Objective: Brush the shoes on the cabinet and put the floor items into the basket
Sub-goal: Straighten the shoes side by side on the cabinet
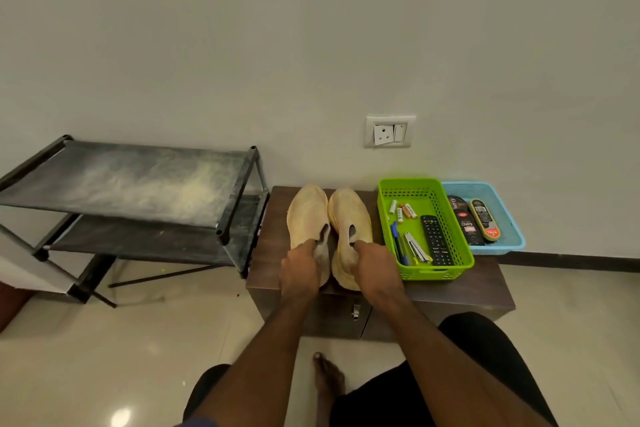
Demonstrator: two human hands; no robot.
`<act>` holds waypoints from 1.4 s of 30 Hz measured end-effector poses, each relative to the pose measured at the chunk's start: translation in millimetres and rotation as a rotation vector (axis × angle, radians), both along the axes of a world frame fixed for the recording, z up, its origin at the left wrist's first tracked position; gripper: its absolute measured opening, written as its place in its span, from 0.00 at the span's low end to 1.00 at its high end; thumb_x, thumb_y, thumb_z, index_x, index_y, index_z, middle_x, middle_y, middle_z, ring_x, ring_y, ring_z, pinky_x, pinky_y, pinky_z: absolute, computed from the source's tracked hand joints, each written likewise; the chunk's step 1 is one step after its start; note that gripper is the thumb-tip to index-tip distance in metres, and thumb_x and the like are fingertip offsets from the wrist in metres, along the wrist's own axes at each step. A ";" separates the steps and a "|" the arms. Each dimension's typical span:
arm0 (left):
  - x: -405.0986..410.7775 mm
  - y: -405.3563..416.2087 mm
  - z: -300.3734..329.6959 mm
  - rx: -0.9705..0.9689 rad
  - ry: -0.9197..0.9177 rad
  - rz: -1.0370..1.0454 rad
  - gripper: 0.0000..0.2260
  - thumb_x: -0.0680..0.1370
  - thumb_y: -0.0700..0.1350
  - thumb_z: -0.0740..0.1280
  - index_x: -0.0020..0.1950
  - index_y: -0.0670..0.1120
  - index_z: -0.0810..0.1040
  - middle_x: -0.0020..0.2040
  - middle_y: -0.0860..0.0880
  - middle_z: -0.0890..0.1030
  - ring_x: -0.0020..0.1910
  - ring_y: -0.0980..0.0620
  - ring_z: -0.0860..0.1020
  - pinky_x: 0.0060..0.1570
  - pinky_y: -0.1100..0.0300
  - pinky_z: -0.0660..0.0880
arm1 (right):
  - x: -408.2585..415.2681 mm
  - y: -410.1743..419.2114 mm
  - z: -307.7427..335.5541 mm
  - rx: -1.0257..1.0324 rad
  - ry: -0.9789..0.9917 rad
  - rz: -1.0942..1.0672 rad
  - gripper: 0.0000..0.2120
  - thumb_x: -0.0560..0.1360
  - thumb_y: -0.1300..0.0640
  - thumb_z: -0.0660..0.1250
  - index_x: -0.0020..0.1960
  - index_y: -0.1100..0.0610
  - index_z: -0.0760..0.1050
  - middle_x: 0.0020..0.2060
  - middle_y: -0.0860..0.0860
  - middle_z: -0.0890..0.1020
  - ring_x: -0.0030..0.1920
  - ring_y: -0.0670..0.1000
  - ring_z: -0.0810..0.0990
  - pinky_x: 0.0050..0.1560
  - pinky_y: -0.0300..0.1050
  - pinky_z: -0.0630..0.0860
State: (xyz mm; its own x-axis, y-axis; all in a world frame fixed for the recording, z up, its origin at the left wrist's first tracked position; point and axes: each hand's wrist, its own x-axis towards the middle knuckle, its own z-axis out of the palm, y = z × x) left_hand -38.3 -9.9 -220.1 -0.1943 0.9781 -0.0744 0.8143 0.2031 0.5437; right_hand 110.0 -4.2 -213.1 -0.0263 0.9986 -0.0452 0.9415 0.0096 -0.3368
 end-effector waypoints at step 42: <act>-318.6 15.1 120.4 0.197 0.148 0.095 0.20 0.78 0.37 0.70 0.70 0.47 0.74 0.57 0.40 0.82 0.53 0.40 0.81 0.54 0.44 0.81 | -293.3 50.6 111.8 0.137 0.202 0.405 0.22 0.76 0.51 0.70 0.68 0.52 0.70 0.57 0.56 0.77 0.55 0.61 0.79 0.51 0.52 0.76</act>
State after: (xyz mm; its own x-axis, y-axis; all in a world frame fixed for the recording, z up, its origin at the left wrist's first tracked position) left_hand -356.9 5.2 -99.8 -0.2806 0.9478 0.1514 0.8703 0.1848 0.4565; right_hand -183.3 46.4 -101.3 -0.4094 0.9027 0.1322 0.7688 0.4193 -0.4828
